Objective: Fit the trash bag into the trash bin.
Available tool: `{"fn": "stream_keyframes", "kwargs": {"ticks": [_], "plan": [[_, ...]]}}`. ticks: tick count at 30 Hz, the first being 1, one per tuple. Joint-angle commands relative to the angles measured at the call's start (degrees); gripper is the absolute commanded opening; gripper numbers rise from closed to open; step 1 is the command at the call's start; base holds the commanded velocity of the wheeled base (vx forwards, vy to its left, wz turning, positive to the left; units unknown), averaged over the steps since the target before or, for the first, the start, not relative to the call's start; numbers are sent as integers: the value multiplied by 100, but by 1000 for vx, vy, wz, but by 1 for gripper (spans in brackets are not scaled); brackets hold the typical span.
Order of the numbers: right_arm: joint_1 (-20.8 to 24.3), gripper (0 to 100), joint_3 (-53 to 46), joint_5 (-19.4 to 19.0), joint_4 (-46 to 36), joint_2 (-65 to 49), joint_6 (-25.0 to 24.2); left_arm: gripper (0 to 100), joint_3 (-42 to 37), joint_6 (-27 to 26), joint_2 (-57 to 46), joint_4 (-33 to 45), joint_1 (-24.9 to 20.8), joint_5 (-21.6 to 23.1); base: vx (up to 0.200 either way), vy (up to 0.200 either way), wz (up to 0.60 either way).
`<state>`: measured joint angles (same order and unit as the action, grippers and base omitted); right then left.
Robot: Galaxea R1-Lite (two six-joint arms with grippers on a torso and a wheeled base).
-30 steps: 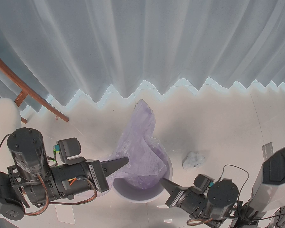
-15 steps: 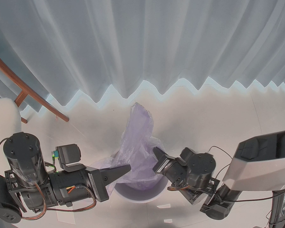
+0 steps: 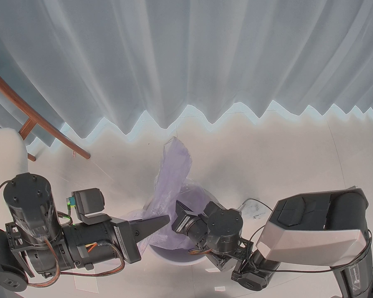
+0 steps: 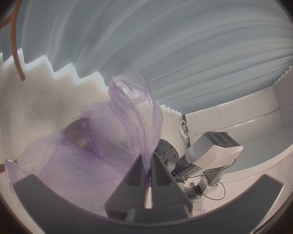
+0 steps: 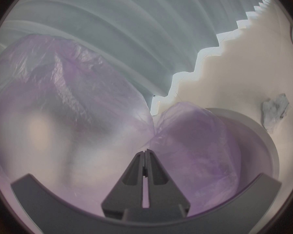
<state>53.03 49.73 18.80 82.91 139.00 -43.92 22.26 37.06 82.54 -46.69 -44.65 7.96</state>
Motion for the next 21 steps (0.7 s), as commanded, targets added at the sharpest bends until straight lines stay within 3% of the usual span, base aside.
{"fn": "stream_keyframes", "kwargs": {"ticks": [1,4,11,21], "plan": [[6,0,-429,1,32,-294,-134,0,-2,3,34,-7,36,4,0,0,0],[23,0,-1000,-25,-12,-945,-389,0,-11,3,51,-7,36,4,0,0,0],[6,0,-2397,-254,-3,-2404,-398,0,-11,-32,60,-16,36,13,0,0,0],[138,0,-2951,-263,-29,-3221,-354,0,-495,-1166,192,-103,36,74,0,0,0]]}}
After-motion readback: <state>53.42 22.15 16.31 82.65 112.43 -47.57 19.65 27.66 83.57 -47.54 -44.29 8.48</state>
